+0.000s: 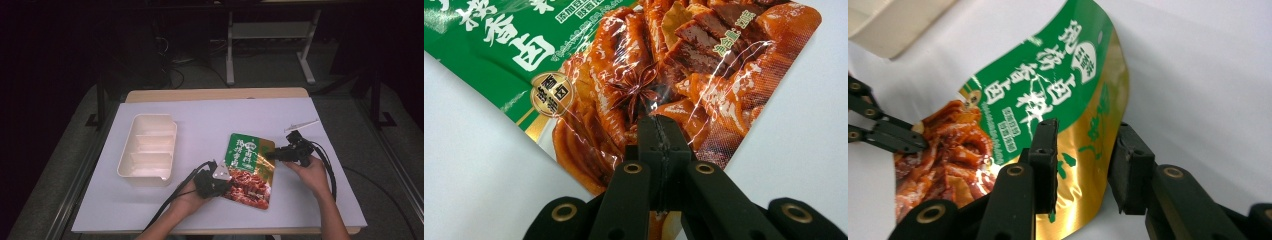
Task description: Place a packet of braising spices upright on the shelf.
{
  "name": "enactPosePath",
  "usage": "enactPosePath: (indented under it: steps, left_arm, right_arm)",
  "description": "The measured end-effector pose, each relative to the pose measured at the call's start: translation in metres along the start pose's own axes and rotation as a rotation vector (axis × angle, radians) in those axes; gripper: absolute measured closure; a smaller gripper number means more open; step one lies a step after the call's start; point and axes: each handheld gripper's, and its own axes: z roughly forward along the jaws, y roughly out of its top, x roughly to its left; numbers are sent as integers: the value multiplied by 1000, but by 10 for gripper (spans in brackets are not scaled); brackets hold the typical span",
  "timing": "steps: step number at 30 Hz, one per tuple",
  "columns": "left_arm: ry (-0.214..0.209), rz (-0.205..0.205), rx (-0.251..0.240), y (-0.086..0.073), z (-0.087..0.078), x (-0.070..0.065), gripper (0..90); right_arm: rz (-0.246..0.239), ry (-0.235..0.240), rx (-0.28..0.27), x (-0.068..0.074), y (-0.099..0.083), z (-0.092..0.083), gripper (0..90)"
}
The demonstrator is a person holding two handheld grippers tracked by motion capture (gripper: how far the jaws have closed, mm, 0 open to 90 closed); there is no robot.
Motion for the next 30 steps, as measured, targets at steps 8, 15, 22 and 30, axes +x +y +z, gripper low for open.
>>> enactPosePath:
  steps: [8, 15, 22, 30]
  left_arm:
    - [2, 10, 3, 0, 0, 1, 900]
    - [-1, -5, -7, 0, 0, 1, 900]
    - [2, -2, -7, 0, 1, 1, 900]
    - [-10, -14, -14, -1, 1, 3, 900]
  right_arm:
    - [36, 1, 34, -7, -2, 16, 644]
    - [21, 19, 54, -4, -2, 19, 792]
    - [12, 10, 67, -1, -2, 19, 865]
    - [-42, 65, 44, 7, 1, 10, 856]
